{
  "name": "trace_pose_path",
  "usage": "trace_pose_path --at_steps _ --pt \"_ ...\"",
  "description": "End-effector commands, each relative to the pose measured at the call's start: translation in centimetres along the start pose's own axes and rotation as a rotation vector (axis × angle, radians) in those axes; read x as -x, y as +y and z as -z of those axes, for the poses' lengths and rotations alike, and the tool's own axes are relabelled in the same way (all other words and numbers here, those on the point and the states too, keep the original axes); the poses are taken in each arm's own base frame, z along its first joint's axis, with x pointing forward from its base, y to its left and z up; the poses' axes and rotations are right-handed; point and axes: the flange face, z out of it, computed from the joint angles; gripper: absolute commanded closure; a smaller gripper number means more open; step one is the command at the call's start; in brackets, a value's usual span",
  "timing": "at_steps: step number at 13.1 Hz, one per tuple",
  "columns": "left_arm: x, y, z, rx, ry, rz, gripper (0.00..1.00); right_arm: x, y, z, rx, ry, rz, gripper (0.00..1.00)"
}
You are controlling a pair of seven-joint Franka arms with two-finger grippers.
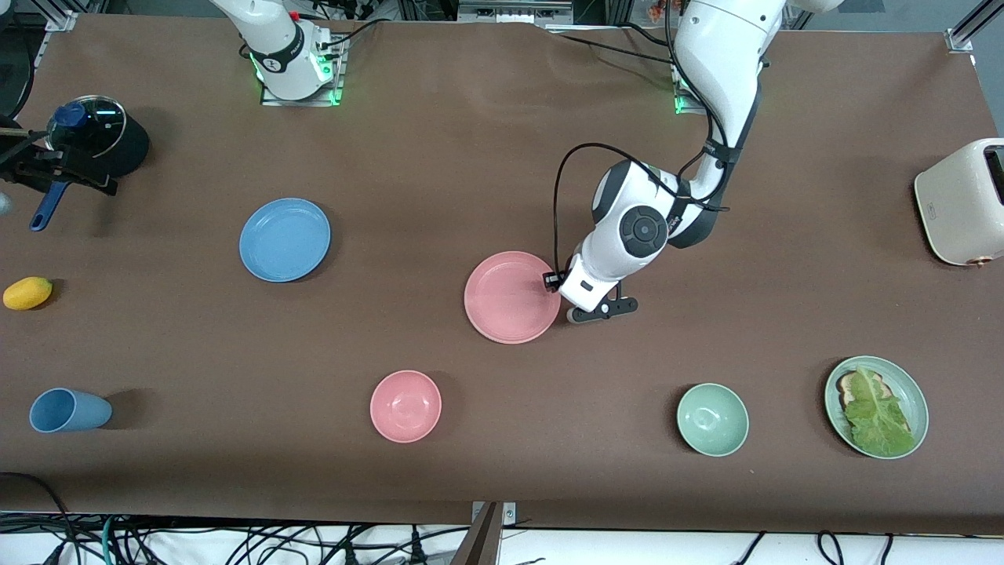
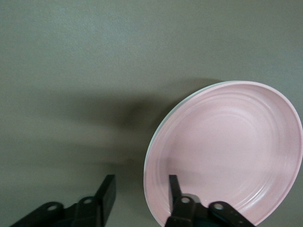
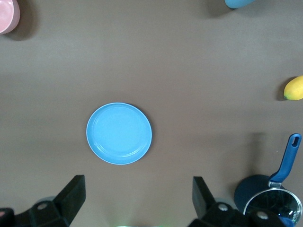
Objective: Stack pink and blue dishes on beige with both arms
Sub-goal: 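Open the left gripper and draw it back from the plates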
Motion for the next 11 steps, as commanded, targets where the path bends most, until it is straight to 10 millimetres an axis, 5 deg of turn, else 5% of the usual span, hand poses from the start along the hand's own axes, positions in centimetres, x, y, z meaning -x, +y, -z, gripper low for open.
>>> trace_pose_path --at_steps 1,5,9,11 --pt "-0.9 -0.8 2.8 0.004 0.025 0.01 0.34 0.1 0.4 0.1 0.013 -0.004 0.01 0.0" --pt "-3.5 -3.5 6.6 -0.065 0.013 -0.068 0.26 -0.3 -0.2 -1.0 0.019 -0.027 0.007 0.0" --pt "-7.3 -9.4 9.3 -0.07 -0.033 -0.124 0.15 -2.0 -0.6 -11.7 0.007 -0.123 -0.014 0.0" --pt "-8.5 -12.0 10.4 -0.068 -0.048 -0.117 0.05 -0.7 -0.5 -17.2 -0.002 -0.097 -0.017 0.0"
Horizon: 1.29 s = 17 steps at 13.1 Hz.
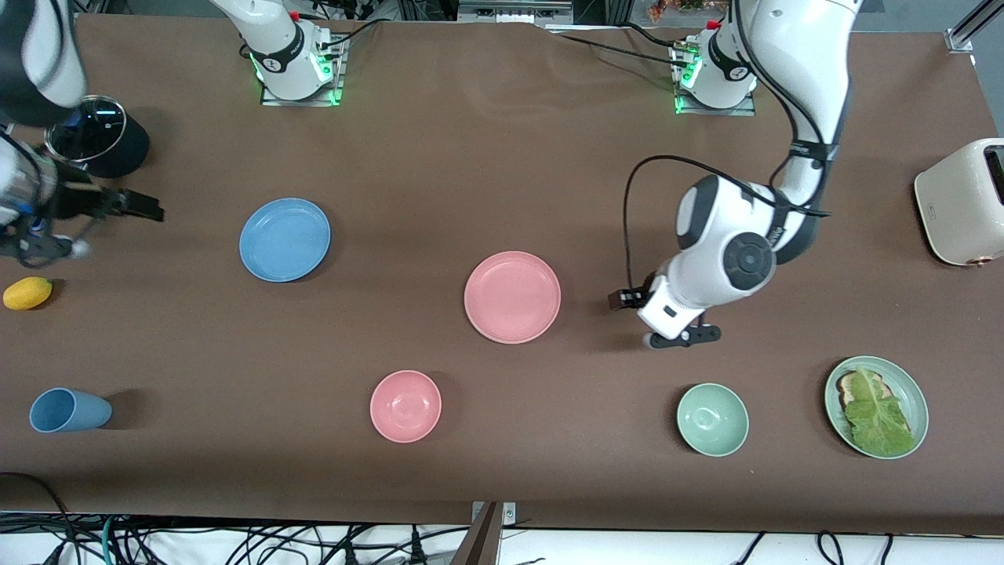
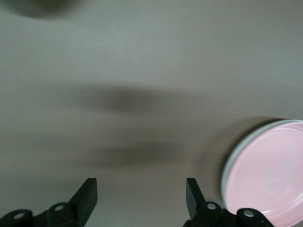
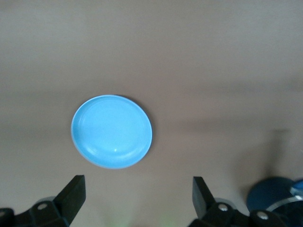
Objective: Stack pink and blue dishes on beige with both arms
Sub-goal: 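Grasp the blue plate rim with the right gripper while the left gripper retreats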
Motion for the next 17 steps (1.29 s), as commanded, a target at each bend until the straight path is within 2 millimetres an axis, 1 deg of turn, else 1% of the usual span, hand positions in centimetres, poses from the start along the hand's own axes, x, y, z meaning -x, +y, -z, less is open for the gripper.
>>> trace_pose_path --at_steps 1,2,3,4,5,6,8,10,11,13,14,15,16,17 --pt "-1.0 -3.4 1.8 -0.013 -0.021 -0.009 0.01 2.1 0.0 -6.6 -0.016 0.006 -0.02 0.0" --pt "-1.5 -5.0 2.4 -0.01 -0.031 -0.015 0.01 2.6 0.6 -9.0 -0.049 0.005 -0.049 0.0" --pt "-1.9 -6.5 3.5 -0.002 -0.031 -0.032 0.01 2.9 1.4 -11.6 -0.084 0.022 -0.083 0.0" --pt "-2.6 -8.4 4.1 -0.008 -0.037 -0.045 0.01 3.3 1.6 -14.4 -0.093 0.047 -0.091 0.0" --pt "-3.2 -10.2 4.8 -0.017 -0.041 -0.069 0.01 3.6 1.7 -16.6 -0.093 0.056 -0.1 0.0" --pt "-3.5 -11.7 5.4 -0.021 -0.048 -0.078 0.01 3.6 1.7 -18.3 -0.097 0.052 -0.111 0.0" --pt "-4.3 -14.8 6.5 -0.055 -0.055 -0.065 0.0 3.2 1.9 -20.6 -0.123 0.032 -0.124 0.0" --pt "-4.8 -17.6 8.1 -0.085 -0.069 -0.041 0.0 3.1 2.1 -22.2 -0.176 0.024 -0.076 0.0" --pt "-5.0 -18.7 9.3 -0.092 -0.074 -0.029 0.0 3.1 3.0 -23.1 -0.209 0.022 -0.066 0.0" --pt "-5.3 -20.6 11.0 -0.124 -0.084 -0.015 0.0 3.0 3.5 -24.9 -0.271 0.027 -0.02 0.0" --pt "-5.2 -21.0 12.1 -0.12 -0.093 -0.008 0.0 3.1 4.3 -25.8 -0.287 0.031 -0.005 0.0" --pt "-5.1 -21.0 13.3 -0.118 -0.102 -0.008 0.0 3.2 5.0 -26.7 -0.306 0.03 0.0 0.0" --pt "-5.0 -20.8 14.4 -0.117 -0.113 -0.009 0.0 3.1 5.2 -27.0 -0.326 0.037 0.006 0.02" --pt "-4.9 -20.8 15.5 -0.116 -0.12 -0.008 0.0 3.1 5.1 -27.3 -0.342 0.042 0.012 0.12"
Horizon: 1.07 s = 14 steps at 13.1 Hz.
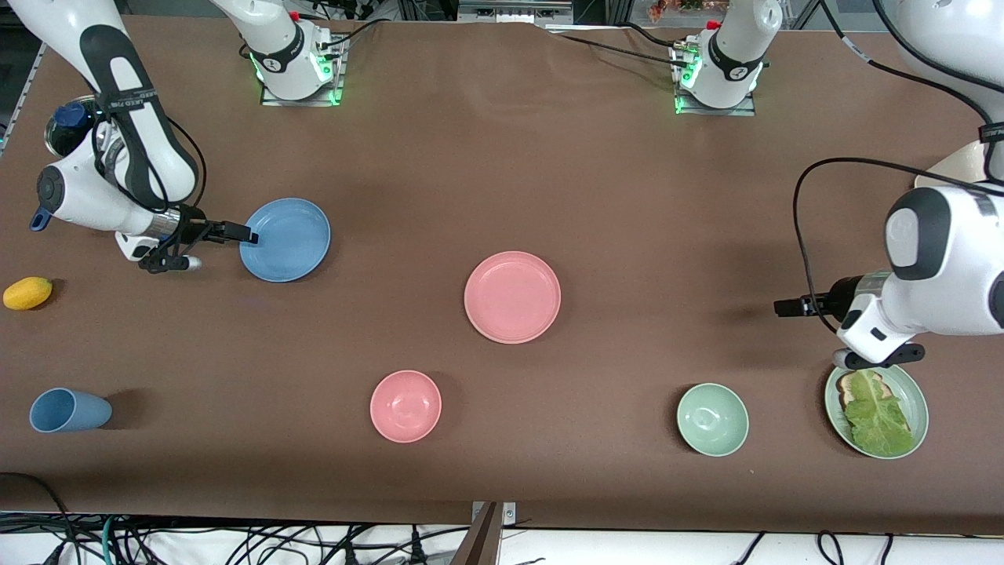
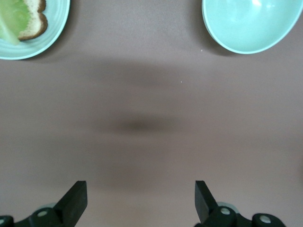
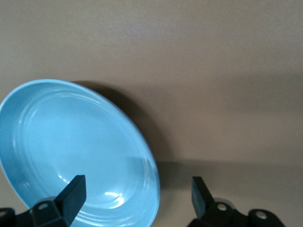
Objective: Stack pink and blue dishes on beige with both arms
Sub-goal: 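Grasp the blue plate rim with the right gripper while the left gripper retreats, then carry the blue plate with the right gripper onto the pink plate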
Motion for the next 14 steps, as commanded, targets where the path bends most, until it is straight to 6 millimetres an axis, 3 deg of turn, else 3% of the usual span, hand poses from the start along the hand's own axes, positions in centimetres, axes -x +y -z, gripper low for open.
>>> trace_pose_path --at_steps 1,3,4,7,9,10,12,13,14 --pt "0.9 0.3 3.5 -0.017 -0.011 -0.027 0.0 0.1 0.6 -0.7 -0.039 0.018 0.029 0.21" --pt "2.7 1.0 6.9 -0.003 0.021 -0.046 0.0 0.2 1.0 -1.4 -0.045 0.009 0.037 0.39" --pt "3.6 1.6 8.4 0.002 0.039 -0.059 0.0 0.2 1.1 -1.6 -0.048 0.007 0.036 0.42" --pt "6.1 2.6 12.0 -0.004 0.079 -0.078 0.0 0.3 1.4 -1.8 -0.065 0.015 0.051 0.76" --pt "7.6 1.7 14.7 0.001 0.126 -0.069 0.0 0.4 2.0 -2.2 -0.075 0.013 0.043 0.95" --pt "8.5 1.5 16.0 0.014 0.15 -0.063 0.0 0.4 1.9 -2.2 -0.081 0.017 0.037 1.0" --pt "10.5 1.3 18.9 0.021 0.202 -0.073 0.0 0.3 1.8 -2.1 -0.085 0.013 0.032 1.0" --pt "11.5 0.5 19.5 0.024 0.19 -0.062 0.0 0.2 1.6 -2.0 -0.088 0.013 0.033 1.0" --pt "12.4 0.0 18.9 0.02 0.11 -0.057 0.0 0.2 1.4 -1.6 -0.093 0.013 0.033 1.0"
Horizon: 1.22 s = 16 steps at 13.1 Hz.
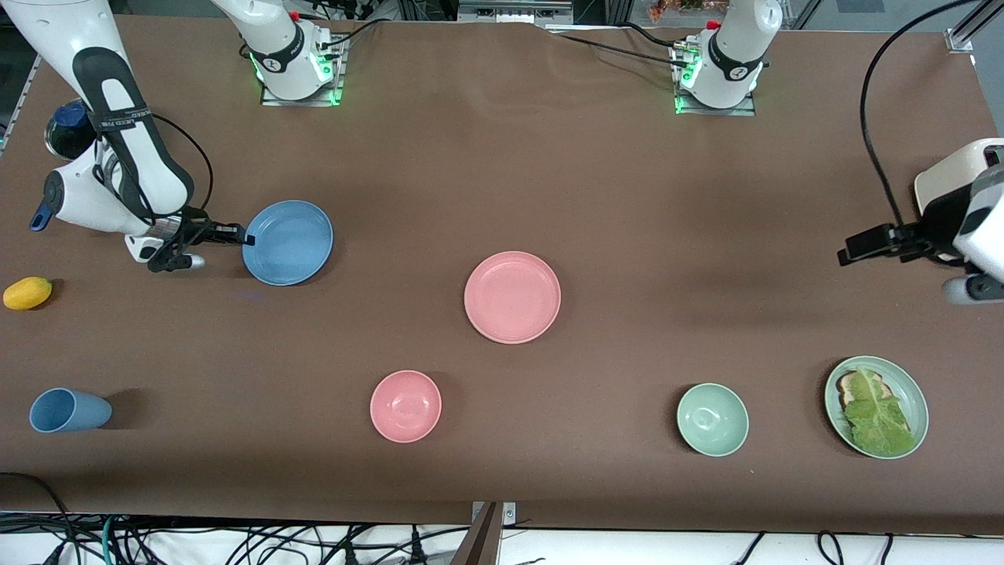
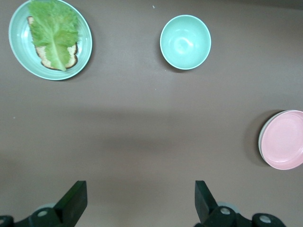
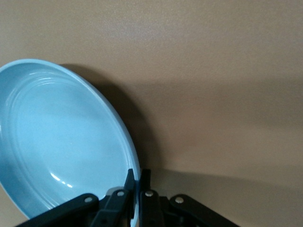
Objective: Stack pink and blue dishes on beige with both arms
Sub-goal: 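Carry the blue plate with the right gripper onto the pink plate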
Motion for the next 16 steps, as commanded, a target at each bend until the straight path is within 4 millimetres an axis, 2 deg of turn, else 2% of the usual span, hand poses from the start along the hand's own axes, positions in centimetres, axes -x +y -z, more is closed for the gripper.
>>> trace_pose_path --at_steps 1,3,5,6,7,8,10,11,13,14,15,16 --pt "2.9 -1.0 -0.2 -0.02 -0.154 0.008 0.0 -0.4 -0.5 0.7 -0.034 0.01 0.0 1.0" --pt "3.6 -0.4 -0.8 -0.028 -0.212 -0.009 0.0 -1.5 -2.1 2.2 -0.088 -0.028 0.02 1.0" --pt "3.2 -0.3 -0.8 -0.038 -0.202 -0.012 0.0 -3.9 -4.5 4.7 -0.124 -0.039 0.065 1.0" --pt "3.2 -0.6 -0.3 -0.046 -0.19 -0.007 0.0 -5.6 -7.0 6.0 -0.114 -0.033 0.065 1.0" --pt "3.3 -1.2 1.2 -0.036 -0.159 0.004 0.0 -7.4 -10.1 6.9 -0.099 -0.026 0.034 1.0" --pt "3.3 -2.0 2.9 -0.027 -0.121 0.015 0.0 -9.0 -14.0 6.8 -0.079 -0.026 0.003 1.0" --pt "3.5 -1.5 3.8 -0.031 -0.101 0.007 0.0 -12.1 -22.2 5.8 -0.045 -0.018 -0.037 1.0" --pt "3.6 -1.3 4.0 -0.036 -0.097 0.0 0.0 -13.0 -26.8 4.7 -0.029 -0.014 -0.056 1.0" --pt "3.8 -1.3 5.7 -0.036 -0.059 0.0 0.0 -13.6 -35.1 0.4 -0.001 0.012 -0.105 1.0" --pt "3.8 -1.4 5.8 -0.037 -0.057 -0.017 0.0 -13.3 -38.9 -1.6 0.009 0.058 -0.14 1.0" --pt "3.9 -1.4 5.9 -0.037 -0.058 -0.071 0.0 -12.4 -41.9 -3.9 0.016 0.091 -0.178 1.0" --pt "4.7 -1.5 7.2 -0.055 -0.036 -0.095 0.0 -11.9 -43.5 -5.5 0.019 0.123 -0.18 1.0"
